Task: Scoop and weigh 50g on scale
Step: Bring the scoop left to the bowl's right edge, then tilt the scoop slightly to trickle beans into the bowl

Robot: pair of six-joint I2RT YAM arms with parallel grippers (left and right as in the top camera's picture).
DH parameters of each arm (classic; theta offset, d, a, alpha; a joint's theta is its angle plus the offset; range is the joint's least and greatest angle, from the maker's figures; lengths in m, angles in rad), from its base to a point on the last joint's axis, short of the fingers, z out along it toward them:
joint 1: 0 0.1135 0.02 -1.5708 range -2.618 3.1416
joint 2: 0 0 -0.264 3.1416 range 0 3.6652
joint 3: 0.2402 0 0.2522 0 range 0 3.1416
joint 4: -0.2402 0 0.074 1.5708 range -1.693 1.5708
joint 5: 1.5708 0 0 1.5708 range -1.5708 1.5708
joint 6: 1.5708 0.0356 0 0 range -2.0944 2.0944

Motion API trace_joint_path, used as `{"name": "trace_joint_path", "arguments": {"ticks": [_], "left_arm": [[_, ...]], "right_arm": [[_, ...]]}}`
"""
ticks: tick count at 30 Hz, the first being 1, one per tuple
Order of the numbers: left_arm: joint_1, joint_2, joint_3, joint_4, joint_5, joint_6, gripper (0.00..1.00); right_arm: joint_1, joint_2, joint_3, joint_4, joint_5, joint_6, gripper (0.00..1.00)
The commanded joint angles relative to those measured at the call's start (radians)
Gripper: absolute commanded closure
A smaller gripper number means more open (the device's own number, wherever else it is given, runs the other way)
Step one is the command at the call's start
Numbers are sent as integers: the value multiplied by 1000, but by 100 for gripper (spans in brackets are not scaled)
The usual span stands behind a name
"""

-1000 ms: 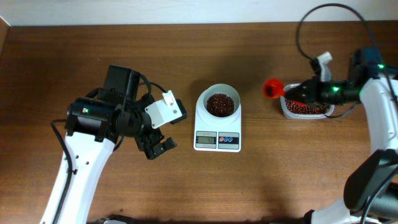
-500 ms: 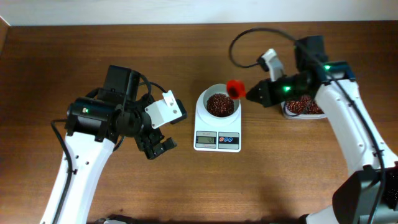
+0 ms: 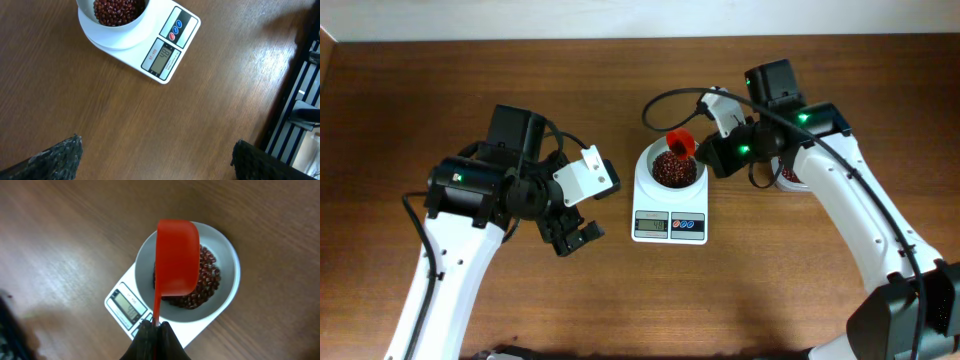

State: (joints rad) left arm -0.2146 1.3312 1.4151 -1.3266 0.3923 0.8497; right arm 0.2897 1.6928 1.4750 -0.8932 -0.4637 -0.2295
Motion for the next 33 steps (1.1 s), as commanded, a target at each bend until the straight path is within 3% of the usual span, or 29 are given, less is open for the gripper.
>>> {"name": "trace_joint_path", "arguments": {"ticks": [1, 33], "left_arm": [[3, -13, -8, 2, 4, 16, 1], [3, -13, -8, 2, 4, 16, 1]], "right_arm": [[12, -37, -3, 4, 72, 3, 96], [11, -52, -3, 11, 97, 28, 96]]}}
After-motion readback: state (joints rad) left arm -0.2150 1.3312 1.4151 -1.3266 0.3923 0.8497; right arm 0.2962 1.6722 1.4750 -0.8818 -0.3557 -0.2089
